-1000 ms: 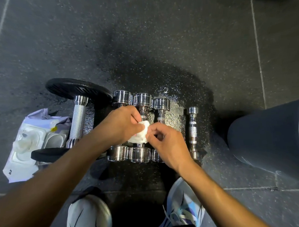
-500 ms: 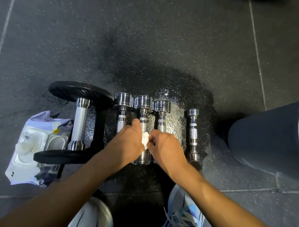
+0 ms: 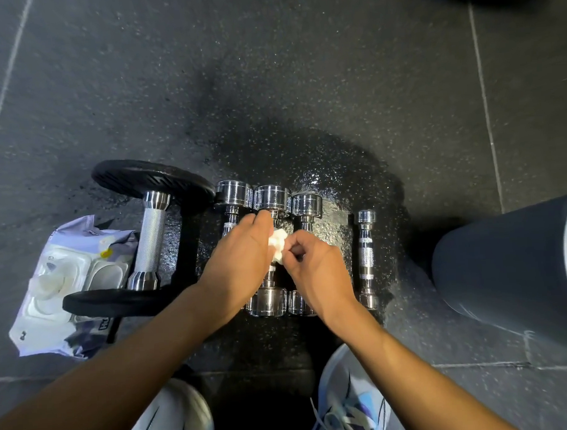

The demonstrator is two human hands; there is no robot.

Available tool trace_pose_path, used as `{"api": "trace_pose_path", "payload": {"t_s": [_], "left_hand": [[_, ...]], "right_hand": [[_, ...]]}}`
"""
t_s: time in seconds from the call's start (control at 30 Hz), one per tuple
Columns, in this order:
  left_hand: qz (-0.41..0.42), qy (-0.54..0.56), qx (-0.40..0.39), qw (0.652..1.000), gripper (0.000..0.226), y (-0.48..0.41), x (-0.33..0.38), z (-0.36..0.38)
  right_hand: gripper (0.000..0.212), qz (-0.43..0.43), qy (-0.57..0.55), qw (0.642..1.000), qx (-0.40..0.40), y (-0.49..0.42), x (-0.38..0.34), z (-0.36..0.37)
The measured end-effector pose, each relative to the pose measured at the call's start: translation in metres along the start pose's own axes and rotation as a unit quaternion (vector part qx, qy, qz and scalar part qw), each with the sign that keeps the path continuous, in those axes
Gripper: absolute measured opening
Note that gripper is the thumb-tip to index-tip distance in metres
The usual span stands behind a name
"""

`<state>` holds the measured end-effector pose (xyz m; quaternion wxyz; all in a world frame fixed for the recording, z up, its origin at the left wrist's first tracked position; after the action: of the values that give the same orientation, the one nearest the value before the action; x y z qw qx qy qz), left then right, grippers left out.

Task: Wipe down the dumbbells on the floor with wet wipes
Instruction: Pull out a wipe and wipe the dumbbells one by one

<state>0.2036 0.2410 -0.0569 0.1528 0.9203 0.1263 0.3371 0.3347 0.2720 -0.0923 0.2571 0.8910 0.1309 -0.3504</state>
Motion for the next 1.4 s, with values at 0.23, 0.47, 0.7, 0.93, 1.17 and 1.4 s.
{"api": "trace_pose_path", "payload": {"t_s": [0.23, 0.47, 0.7, 0.93, 1.17, 1.4], "left_hand": [[0.069, -0.013, 0.047, 0.996, 0.011, -0.017, 0.005, 0.001], [0.182, -0.005, 0.051, 0.982, 0.034, -0.027, 0.042, 0.01], [0.188, -0.187, 0.008, 0.964, 0.034, -0.049, 0.054, 0.016], [0.19, -0.202, -0.053, 0.959, 0.043, -0.022, 0.047, 0.042], [0.196, -0.206, -0.095, 0.954, 0.04, 0.004, 0.051, 0.059], [0.185, -0.275, -0.048, 0.942, 0.042, -0.016, 0.052, 0.04]], "right_hand": [[0.022, -0.01, -0.119, 0.992, 0.047, -0.005, -0.002, -0.015], [0.035, -0.041, -0.086, 0.984, 0.151, 0.002, 0.002, -0.052], [0.022, -0.082, 0.118, 0.98, 0.14, -0.031, 0.016, -0.051], [0.012, -0.07, 0.112, 0.989, 0.072, 0.0, 0.029, -0.032], [0.005, -0.042, 0.168, 0.984, -0.044, 0.026, 0.029, -0.029], [0.01, -0.058, 0.127, 0.988, 0.062, -0.002, 0.027, -0.034]]}}
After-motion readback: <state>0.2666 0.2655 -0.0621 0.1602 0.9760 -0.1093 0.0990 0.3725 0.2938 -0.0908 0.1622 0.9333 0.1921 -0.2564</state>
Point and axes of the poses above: each hand's wrist, its own y-axis away from the middle knuckle, its own z-axis out of the palm, x = y × z, the point moved 7 cm from there along -y, towards the middle knuckle, and after that the axes turned 2 degrees about -x, right-handed, at the moved point
